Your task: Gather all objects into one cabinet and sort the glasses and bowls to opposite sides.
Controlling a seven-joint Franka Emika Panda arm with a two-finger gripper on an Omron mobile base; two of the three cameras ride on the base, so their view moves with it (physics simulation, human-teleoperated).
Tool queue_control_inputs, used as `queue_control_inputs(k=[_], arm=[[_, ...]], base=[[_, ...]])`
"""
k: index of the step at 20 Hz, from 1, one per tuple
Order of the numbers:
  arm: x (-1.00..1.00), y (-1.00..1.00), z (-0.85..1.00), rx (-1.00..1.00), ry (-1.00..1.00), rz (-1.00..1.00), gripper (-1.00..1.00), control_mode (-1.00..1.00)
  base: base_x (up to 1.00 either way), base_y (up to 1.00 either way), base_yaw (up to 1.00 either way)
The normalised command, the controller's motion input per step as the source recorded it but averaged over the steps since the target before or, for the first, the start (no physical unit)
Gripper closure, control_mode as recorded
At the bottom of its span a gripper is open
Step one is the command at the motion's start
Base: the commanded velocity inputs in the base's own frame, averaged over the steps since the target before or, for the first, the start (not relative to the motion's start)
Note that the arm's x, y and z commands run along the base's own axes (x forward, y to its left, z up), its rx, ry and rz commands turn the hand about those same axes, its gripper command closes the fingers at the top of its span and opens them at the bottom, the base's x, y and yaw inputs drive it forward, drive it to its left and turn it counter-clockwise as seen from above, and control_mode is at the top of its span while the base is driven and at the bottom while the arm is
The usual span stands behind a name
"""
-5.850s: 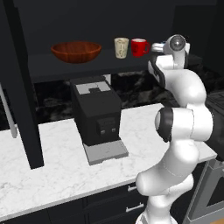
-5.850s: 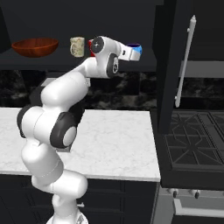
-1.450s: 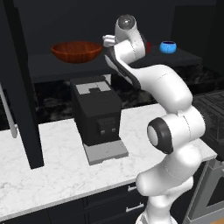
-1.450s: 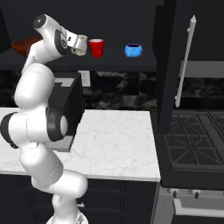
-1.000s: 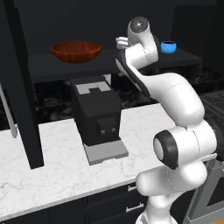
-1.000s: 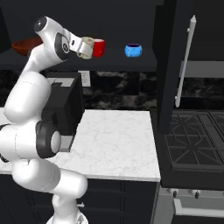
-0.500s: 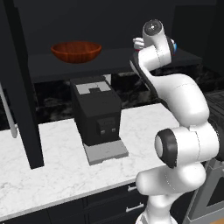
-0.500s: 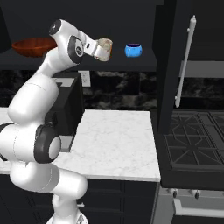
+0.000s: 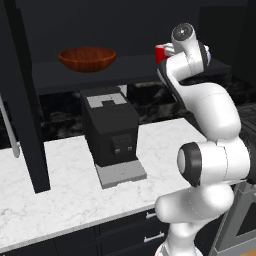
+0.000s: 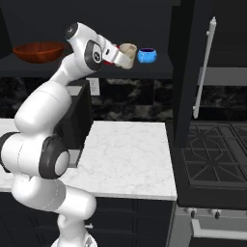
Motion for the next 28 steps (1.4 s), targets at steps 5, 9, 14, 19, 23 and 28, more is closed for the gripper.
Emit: queue_control_inputs(k=[5, 9, 14, 19, 23, 28], arm=[[0.01, -0.08, -0.22, 0.06, 0.00, 0.00, 1.00, -1.00], [0.11, 0.00, -0.18, 0.06, 0.00, 0.00, 1.00, -1.00], [0.33, -0.01, 0.00, 0.00, 0.00, 0.00, 1.00, -1.00], [0.24, -0.02, -0.07, 0.00, 0.00, 0.00, 1.00, -1.00], [0.15, -0.03, -0.13, 0.00, 0.02, 0.00, 1.00, -1.00], [0.18, -0.08, -0.11, 0.00, 0.04, 0.00, -1.00, -1.00]], base=[[0.00, 0.00, 0.00], [0.00, 0.00, 0.00], [0.00, 0.00, 0.00], [0.00, 0.00, 0.00], [0.00, 0.00, 0.00], [0.00, 0.00, 0.00]])
